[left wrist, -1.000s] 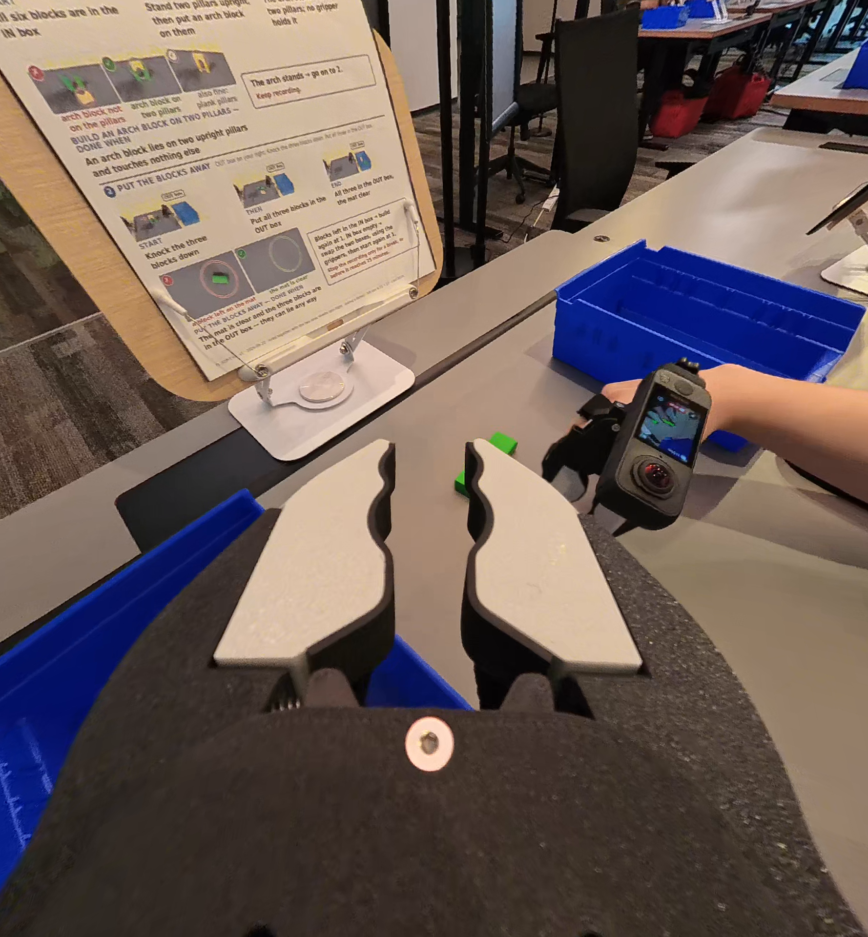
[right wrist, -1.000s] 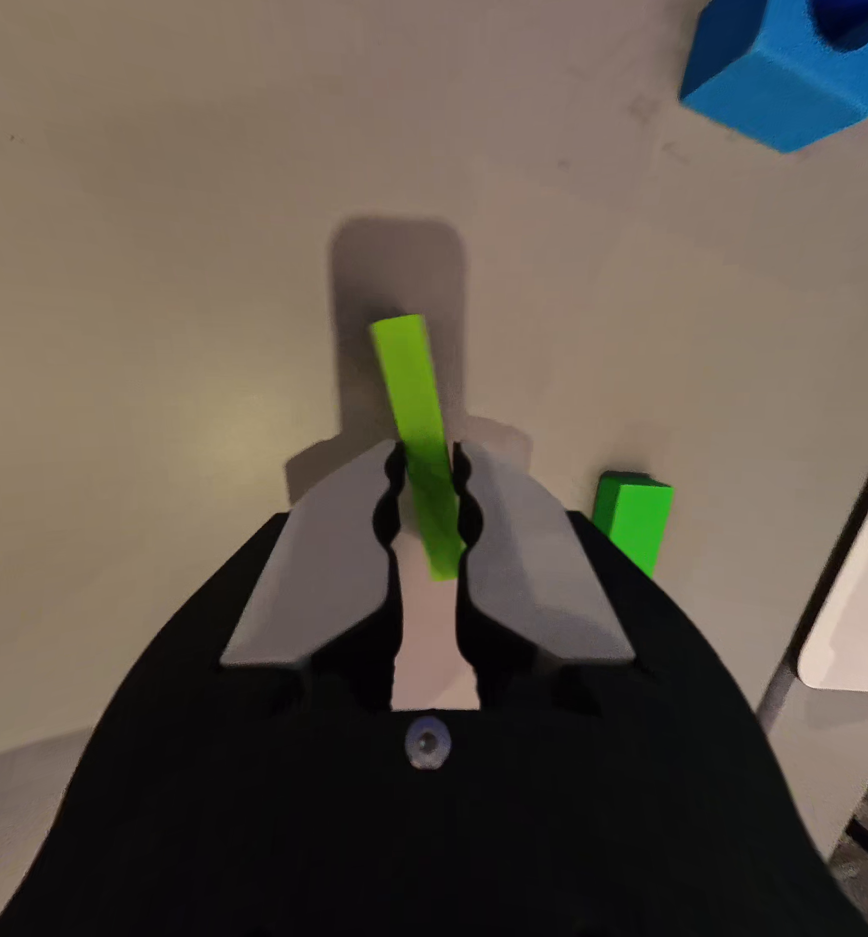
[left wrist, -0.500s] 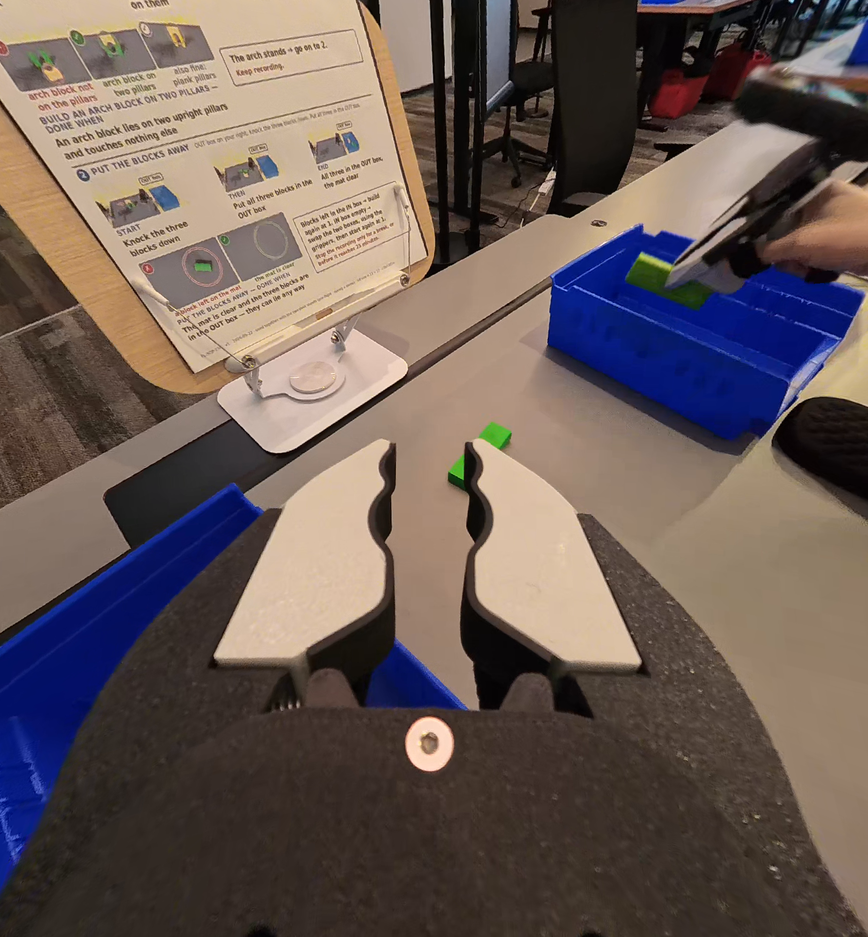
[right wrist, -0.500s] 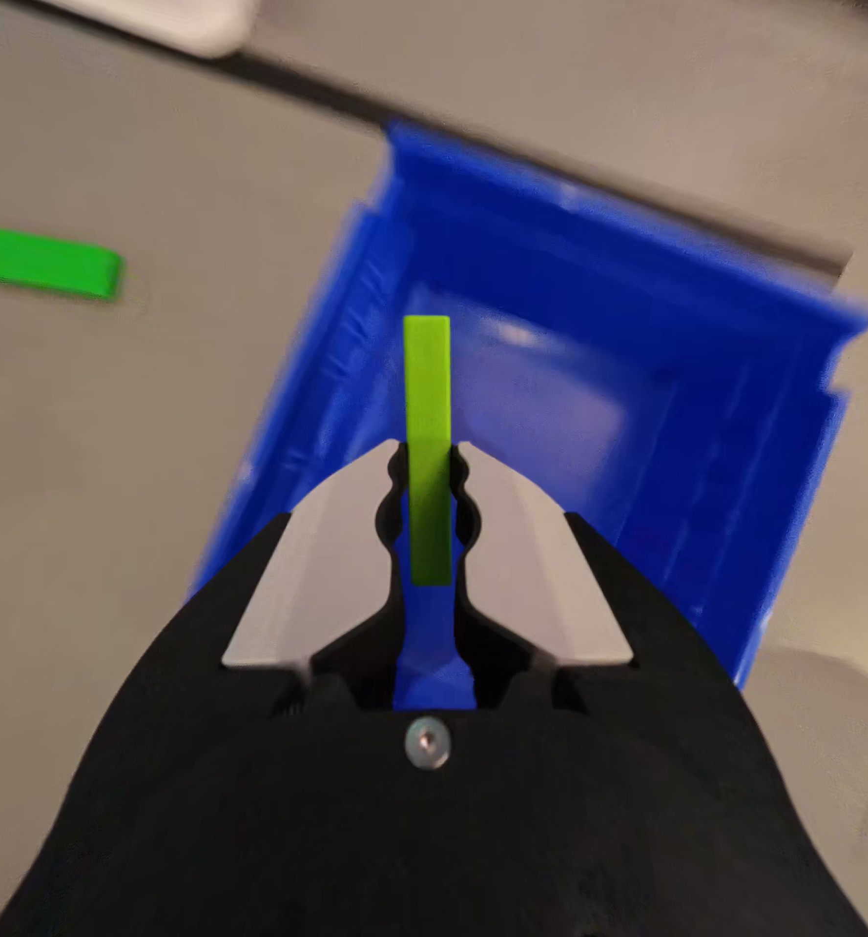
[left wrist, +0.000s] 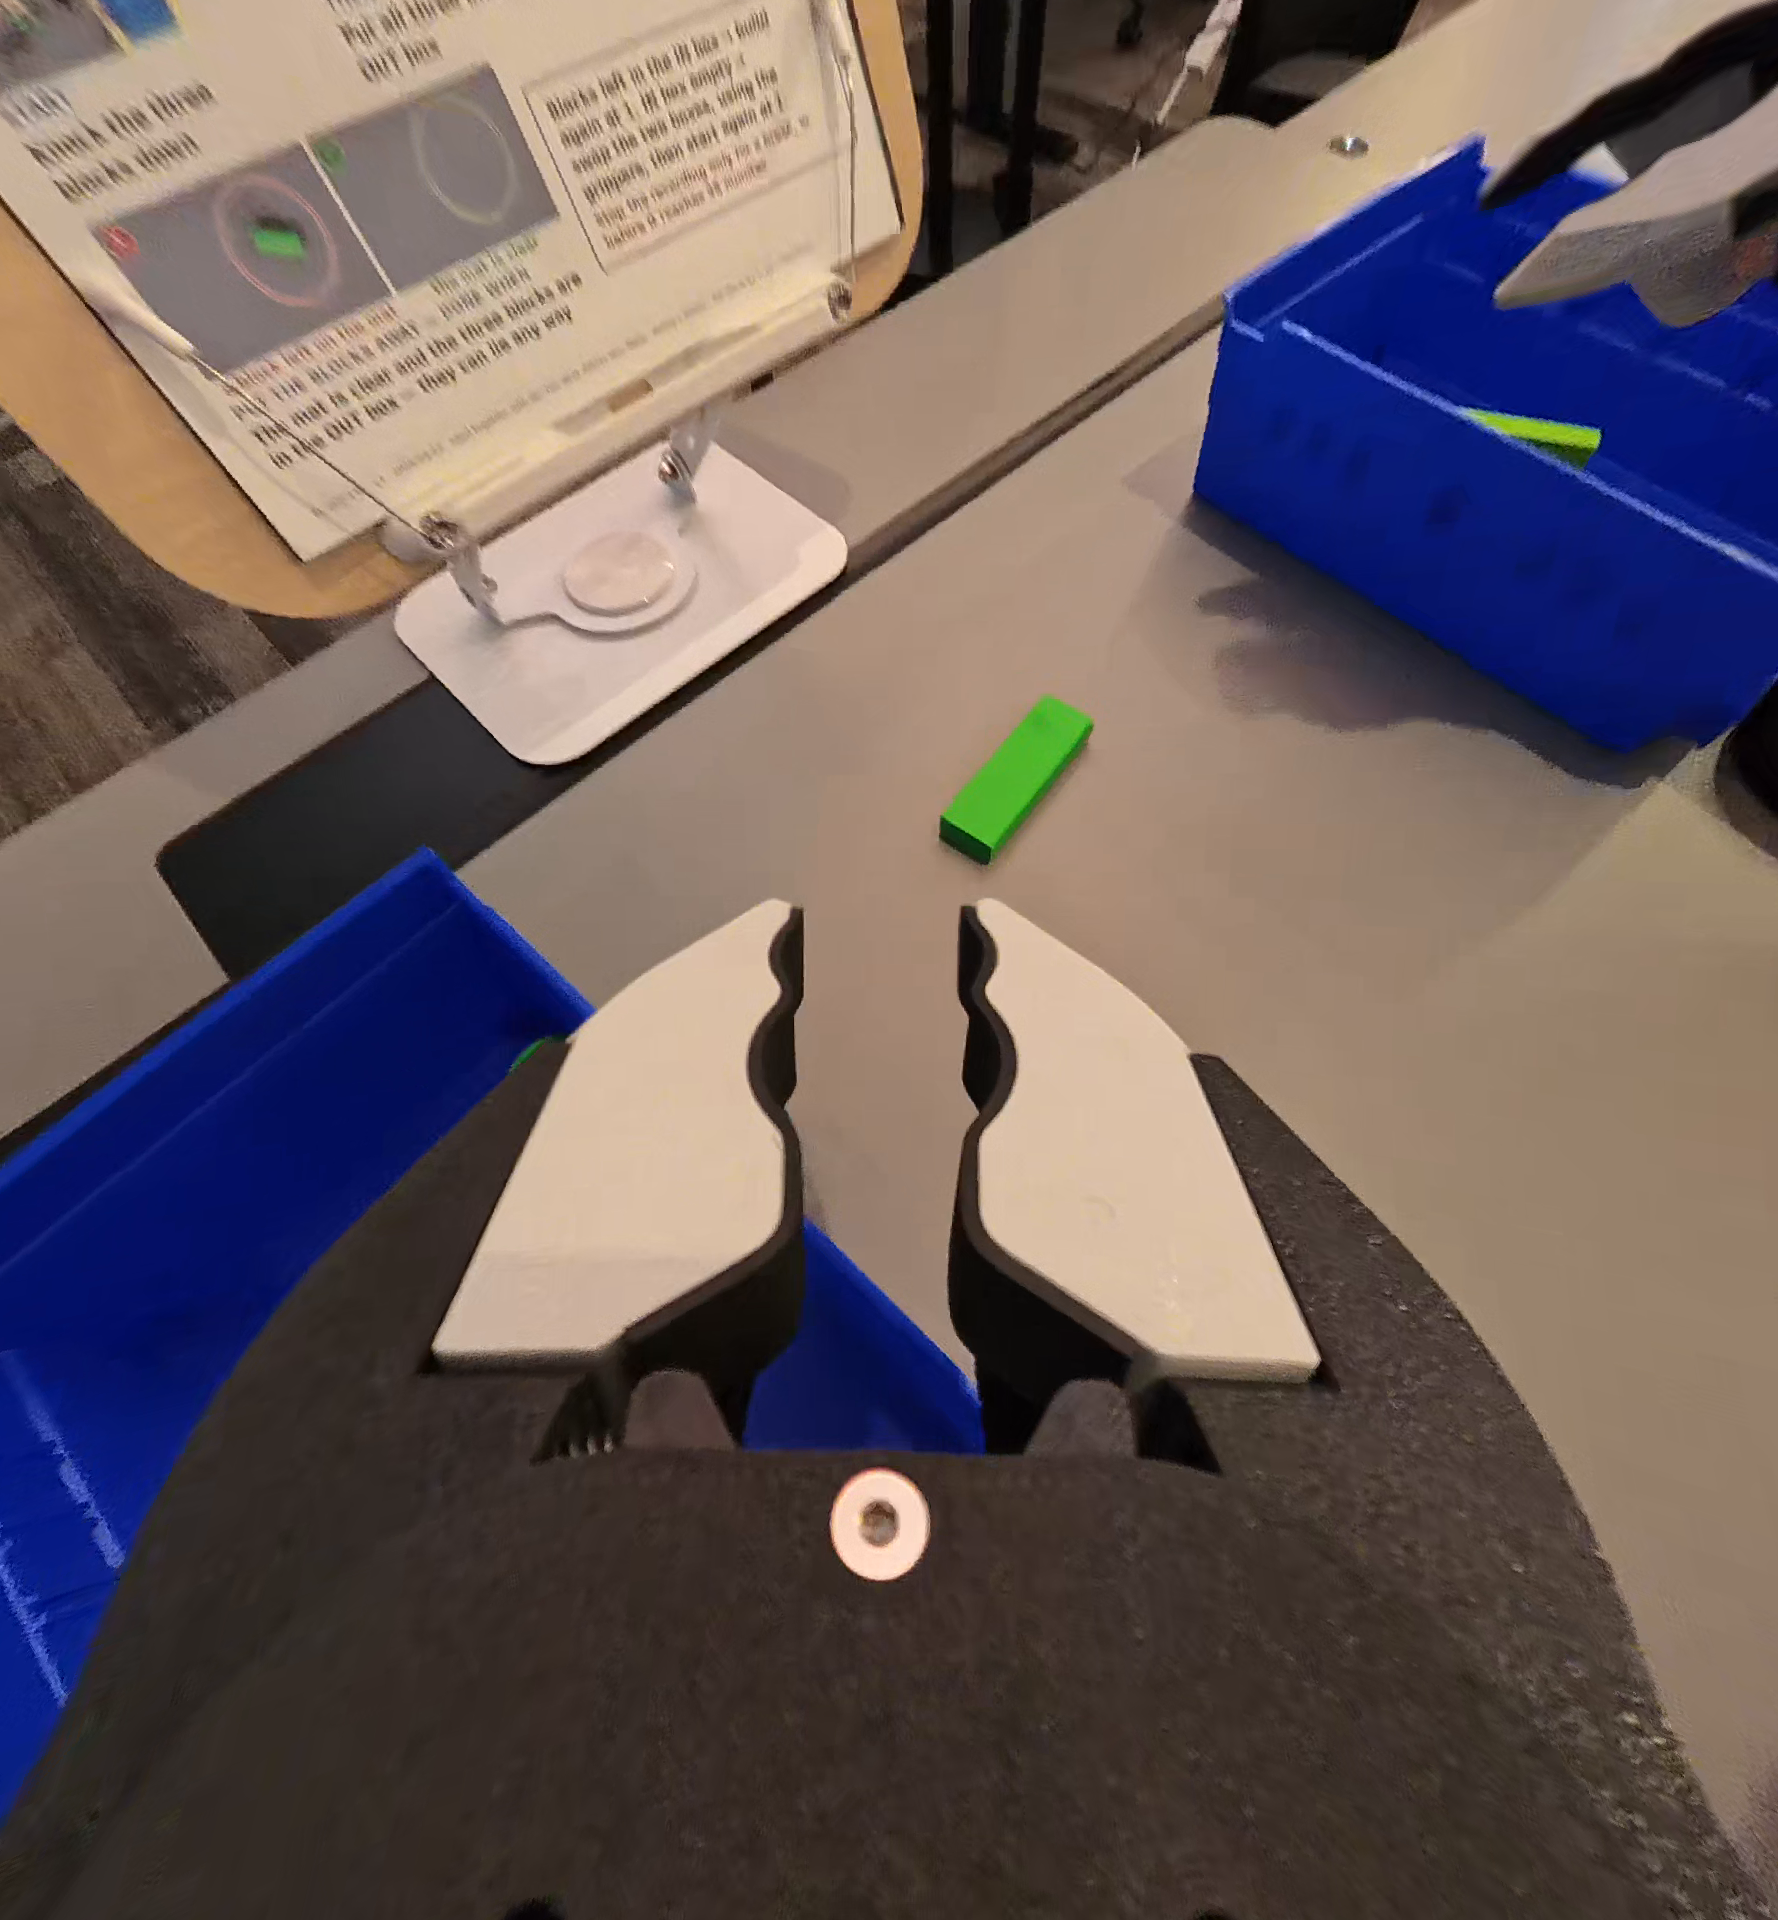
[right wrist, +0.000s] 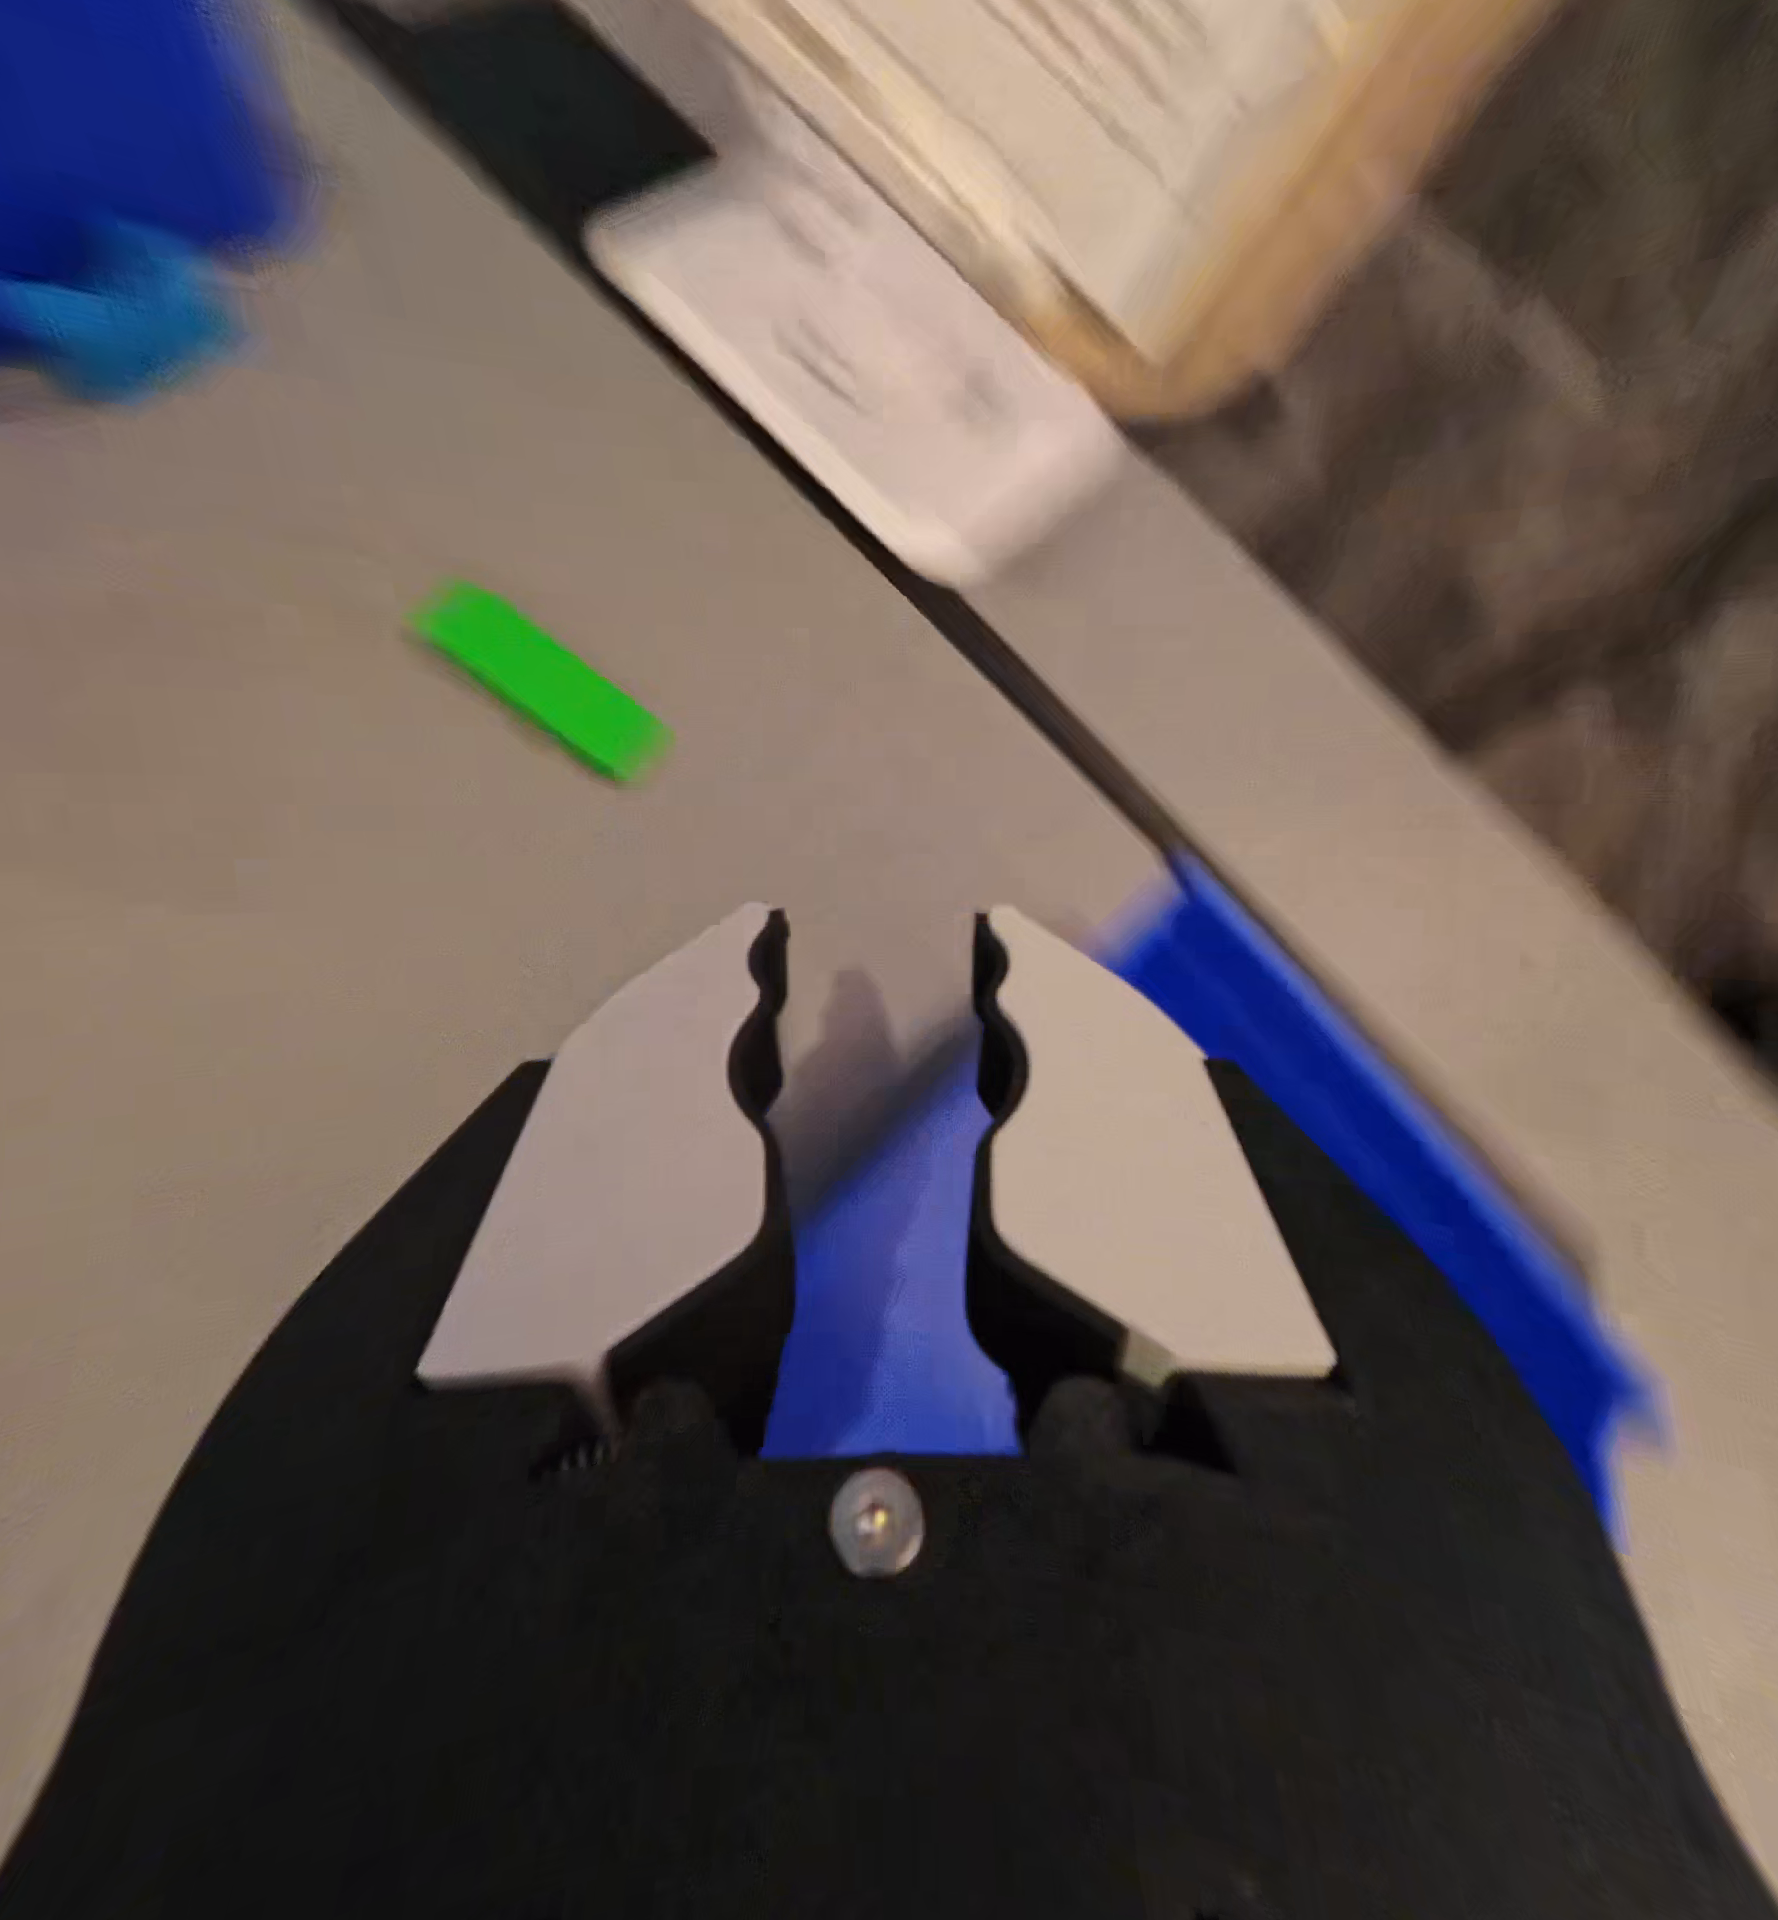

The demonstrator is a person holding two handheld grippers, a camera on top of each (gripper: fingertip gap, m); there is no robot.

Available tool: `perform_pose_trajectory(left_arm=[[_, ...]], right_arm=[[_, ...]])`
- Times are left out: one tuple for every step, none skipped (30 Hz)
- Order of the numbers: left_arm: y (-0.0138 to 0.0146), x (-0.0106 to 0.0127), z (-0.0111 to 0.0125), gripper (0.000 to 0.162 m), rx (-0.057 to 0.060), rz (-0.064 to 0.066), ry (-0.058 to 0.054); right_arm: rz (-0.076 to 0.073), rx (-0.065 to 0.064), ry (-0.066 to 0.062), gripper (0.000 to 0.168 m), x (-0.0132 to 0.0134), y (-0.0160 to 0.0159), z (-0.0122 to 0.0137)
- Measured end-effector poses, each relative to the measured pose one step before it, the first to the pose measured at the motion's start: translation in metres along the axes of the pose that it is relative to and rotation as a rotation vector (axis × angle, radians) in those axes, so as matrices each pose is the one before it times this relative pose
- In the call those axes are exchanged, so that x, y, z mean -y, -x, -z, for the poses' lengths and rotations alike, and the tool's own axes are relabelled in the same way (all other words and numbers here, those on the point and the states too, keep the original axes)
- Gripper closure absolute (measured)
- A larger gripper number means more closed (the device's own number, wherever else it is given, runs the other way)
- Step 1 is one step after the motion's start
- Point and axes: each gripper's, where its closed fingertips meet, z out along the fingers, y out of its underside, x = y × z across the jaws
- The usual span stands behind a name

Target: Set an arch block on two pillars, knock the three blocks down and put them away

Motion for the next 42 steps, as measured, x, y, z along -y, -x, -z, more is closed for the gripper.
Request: perform_pose_trajectory(left_arm=[[-0.00023, -0.00303, -0.00402, 0.133, 0.0075, -0.0070, 0.0188], [0.00102, -0.00285, -0.00390, 0.131, 0.0176, -0.0097, 0.0174], [0.00147, -0.00273, -0.00337, 0.131, 0.0202, -0.0100, 0.0174], [0.00133, -0.00246, -0.00252, 0.130, 0.0169, -0.0102, 0.0165], [0.00068, -0.00173, -0.00137, 0.130, 0.0092, -0.0067, 0.0117], [0.00002, -0.00062, -0.00009, 0.130, 0.0001, -0.0009, 0.0043], [0.00040, 0.00061, 0.00118, 0.130, -0.0025, 0.0045, -0.0038], [0.00133, 0.00141, 0.00228, 0.130, 0.0011, 0.0056, -0.0095], [0.00241, 0.00141, 0.00309, 0.130, 0.0068, 0.0043, -0.0108], [0.00354, 0.00122, 0.00345, 0.130, 0.0119, 0.0047, -0.0105], [0.00360, 0.00074, 0.00319, 0.130, 0.0121, 0.0048, -0.0079], [0.00278, 0.00035, 0.00251, 0.130, 0.0072, 0.0050, -0.0043], [0.00136, 0.00005, 0.00159, 0.130, -0.0005, 0.0049, -0.0024], [0.00027, -0.00039, 0.00055, 0.130, -0.0058, 0.0046, 0.0008], [-0.00034, -0.00084, -0.00030, 0.129, -0.0065, 0.0046, 0.0040], [-0.00069, -0.00138, -0.00104, 0.129, -0.0057, 0.0040, 0.0073], [-0.00105, -0.00213, -0.00180, 0.127, -0.0047, 0.0015, 0.0123], [-0.00142, -0.00258, -0.00239, 0.127, -0.0036, -0.0025, 0.0156], [-0.00179, -0.00273, -0.00292, 0.126, -0.0027, -0.0046, 0.0162], [-0.00218, -0.00318, -0.00357, 0.127, -0.0033, -0.0056, 0.0189], [-0.00234, -0.00382, -0.00409, 0.128, -0.0048, -0.0015, 0.0216], [-0.00260, -0.00463, -0.00515, 0.127, -0.0071, 0.0044, 0.0282], [-0.00302, -0.00415, -0.00590, 0.126, -0.0085, 0.0053, 0.0300], [-0.00244, -0.00324, -0.00654, 0.123, 0.0010, 0.0068, 0.0273], [-0.00109, -0.00410, -0.00703, 0.121, 0.0140, -0.0013, 0.0350], [-0.00040, -0.00456, -0.00720, 0.120, 0.0218, -0.0115, 0.0393], [0.00018, -0.00418, -0.00775, 0.118, 0.0288, -0.0071, 0.0367], [0.00037, -0.00406, -0.00837, 0.117, 0.0292, -0.0017, 0.0438], [0.00085, -0.00389, -0.00936, 0.117, 0.0283, -0.0006, 0.0554], [0.00206, -0.00323, -0.01011, 0.116, 0.0264, 0.0054, 0.0668], [0.00290, -0.00170, -0.01000, 0.116, 0.0218, 0.0187, 0.0714], [0.00302, -0.00022, -0.00904, 0.116, 0.0190, 0.0212, 0.0707], [0.00403, 0.00088, -0.00805, 0.114, 0.0234, 0.0127, 0.0665], [0.00514, 0.00213, -0.00716, 0.113, 0.0303, 0.0117, 0.0541], [0.00504, 0.00100, -0.00655, 0.112, 0.0305, 0.0144, 0.0571], [0.00331, -0.00004, -0.00527, 0.111, 0.0242, 0.0174, 0.0585], [0.00194, 0.00043, -0.00397, 0.110, 0.0201, 0.0123, 0.0474], [0.00089, 0.00070, -0.00291, 0.109, 0.0186, 0.0137, 0.0367], [0.00156, 0.00175, -0.00226, 0.111, 0.0230, 0.0101, 0.0241], [0.00217, 0.00210, -0.00234, 0.110, 0.0249, 0.0091, 0.0184], [0.00250, 0.00109, -0.00208, 0.110, 0.0269, 0.0118, 0.0171], [0.00328, 0.00088, -0.00149, 0.110, 0.0323, 0.0099, 0.0099]], right_arm=[[0.1626, 0.1110, -0.0591, 0.129, 0.02452, 0.04030, -0.01254], [0.1651, 0.1190, -0.0211, 0.125, 0.01742, 0.03509, -0.02060], [0.1394, 0.0789, 0.0091, 0.124, 0.01057, 0.02131, -0.02470], [0.0949, 0.0411, 0.0400, 0.124, 0.00315, 0.00876, -0.02459], [0.0478, 0.0455, 0.0572, 0.124, -0.00247, 0.00421, -0.02290], [0.0130, 0.0391, 0.0589, 0.123, -0.00509, -0.00045, -0.02058], [0.0054, 0.0264, 0.0472, 0.123, -0.00603, -0.00378, -0.01792], [0.0048, 0.0199, 0.0410, 0.123, -0.00715, -0.00473, -0.01474], [-0.0010, 0.0036, 0.0498, 0.123, -0.00930, -0.00677, -0.01205], [-0.0100, 0.0067, 0.0441, 0.123, -0.00852, -0.00554, -0.00979], [-0.0206, 0.0147, 0.0269, 0.123, -0.00554, -0.00352, -0.00800], [-0.0207, 0.0244, 0.0179, 0.123, -0.00380, -0.00084, -0.00704], [-0.0108, 0.0277, 0.0182, 0.123, -0.00320, 0.00101, -0.00625], [-0.0049, 0.0265, 0.0162, 0.123, -0.00223, 0.00229, -0.00577], [-0.0064, 0.0286, 0.0197, 0.123, -0.00194, 0.00352, -0.00525], [-0.0089, 0.0131, 0.0249, 0.124, -0.00189, 0.00165, -0.00383], [-0.0102, 0.0136, 0.0209, 0.135, -0.00075, 0.00201, 0.00068], [-0.0193, 0.0113, 0.0160, 0.135, -0.00057, 0.00238, 0.00390], [-0.0220, 0.0008, 0.0023, 0.136, -0.00039, 0.00237, 0.00806], [-0.0182, -0.0133, -0.0282, 0.136, 0.00055, 0.00253, 0.01342], [-0.0159, -0.0309, -0.0505, 0.136, 0.00019, 0.00182, 0.01863], [-0.0294, -0.0500, -0.0520, 0.136, -0.00284, -0.00088, 0.02326], [-0.0463, -0.0574, -0.0407, 0.136, -0.00765, -0.00327, 0.02641], [-0.0586, -0.0655, -0.0280, 0.136, -0.01327, -0.00606, 0.02810], [-0.0712, -0.0710, -0.0165, 0.137, -0.01879, -0.00935, 0.02749], [-0.0842, -0.0663, 0.0012, 0.136, -0.02446, -0.01195, 0.02476], [-0.0908, -0.0624, 0.0141, 0.136, -0.02823, -0.01497, 0.02014], [-0.0950, -0.0425, 0.0168, 0.136, -0.02915, -0.01582, 0.01352], [-0.0960, -0.0069, 0.0313, 0.136, -0.02959, -0.01371, 0.00624], [-0.0820, 0.0079, 0.0492, 0.136, -0.02815, -0.01358, -0.00015], [-0.0665, -0.0017, 0.0576, 0.136, -0.02407, -0.01558, -0.00470], [-0.0585, -0.0162, 0.0550, 0.136, -0.01910, -0.01615, -0.00726], [-0.0431, -0.0153, 0.0351, 0.136, -0.01306, -0.01340, -0.00914], [-0.0291, 0.0112, 0.0125, 0.136, -0.00725, -0.00680, -0.01003], [-0.0117, 0.0478, 0.0005, 0.136, -0.00355, 0.00083, -0.01005], [-0.0008, 0.0403, -0.0077, 0.136, -0.00112, 0.00117, -0.00950], [-0.0069, 0.0142, 0.0019, 0.136, -0.00137, -0.00166, -0.00839], [-0.0155, -0.0004, 0.0200, 0.136, -0.00304, -0.00290, -0.00731], [-0.0107, -0.0095, 0.0313, 0.135, -0.00387, -0.00248, -0.00616], [-0.0021, -0.0163, 0.0258, 0.135, -0.00273, -0.00225, -0.00497], [-0.0094, -0.0116, 0.0179, 0.135, -0.00166, -0.00136, -0.00415], [-0.0155, 0.0000, 0.0108, 0.135, -0.00030, 0.00024, -0.00334]])
